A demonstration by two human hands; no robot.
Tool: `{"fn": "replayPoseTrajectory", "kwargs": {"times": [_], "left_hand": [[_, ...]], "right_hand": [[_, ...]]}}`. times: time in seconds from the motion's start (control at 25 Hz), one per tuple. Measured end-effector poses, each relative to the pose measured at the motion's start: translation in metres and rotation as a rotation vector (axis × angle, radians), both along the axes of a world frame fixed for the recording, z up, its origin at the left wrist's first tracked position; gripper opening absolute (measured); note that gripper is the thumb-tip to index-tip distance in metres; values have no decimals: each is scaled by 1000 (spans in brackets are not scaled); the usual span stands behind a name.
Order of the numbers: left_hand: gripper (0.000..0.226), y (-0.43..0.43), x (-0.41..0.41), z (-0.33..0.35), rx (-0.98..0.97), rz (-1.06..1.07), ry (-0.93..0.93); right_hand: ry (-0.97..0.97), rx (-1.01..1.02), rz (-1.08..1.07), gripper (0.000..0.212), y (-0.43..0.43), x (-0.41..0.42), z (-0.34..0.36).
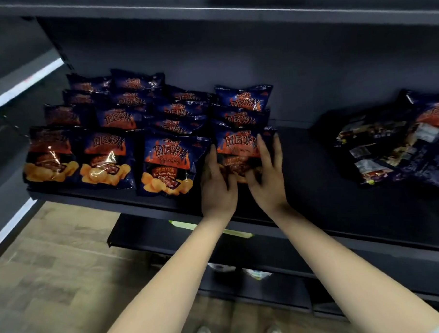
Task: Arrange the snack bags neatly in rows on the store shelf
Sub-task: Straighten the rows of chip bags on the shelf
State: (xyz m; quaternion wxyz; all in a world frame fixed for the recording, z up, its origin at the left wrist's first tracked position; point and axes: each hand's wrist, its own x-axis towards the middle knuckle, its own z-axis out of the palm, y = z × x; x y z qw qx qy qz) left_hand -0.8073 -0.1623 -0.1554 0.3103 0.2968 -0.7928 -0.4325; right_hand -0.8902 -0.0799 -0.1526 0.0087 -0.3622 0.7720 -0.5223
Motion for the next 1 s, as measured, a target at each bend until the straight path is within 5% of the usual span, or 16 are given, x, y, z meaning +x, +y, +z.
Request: {"fn": "replayPoseTrajectory", "kwargs": {"times": [0.4, 1.0], "left_hand": [[67, -2, -8, 2, -80, 32, -270], [73, -7, -7, 3, 1, 19, -149]], "right_hand": [[73, 258, -17, 94, -8, -2, -1], [31, 318, -61, 109, -11, 5, 0]]}}
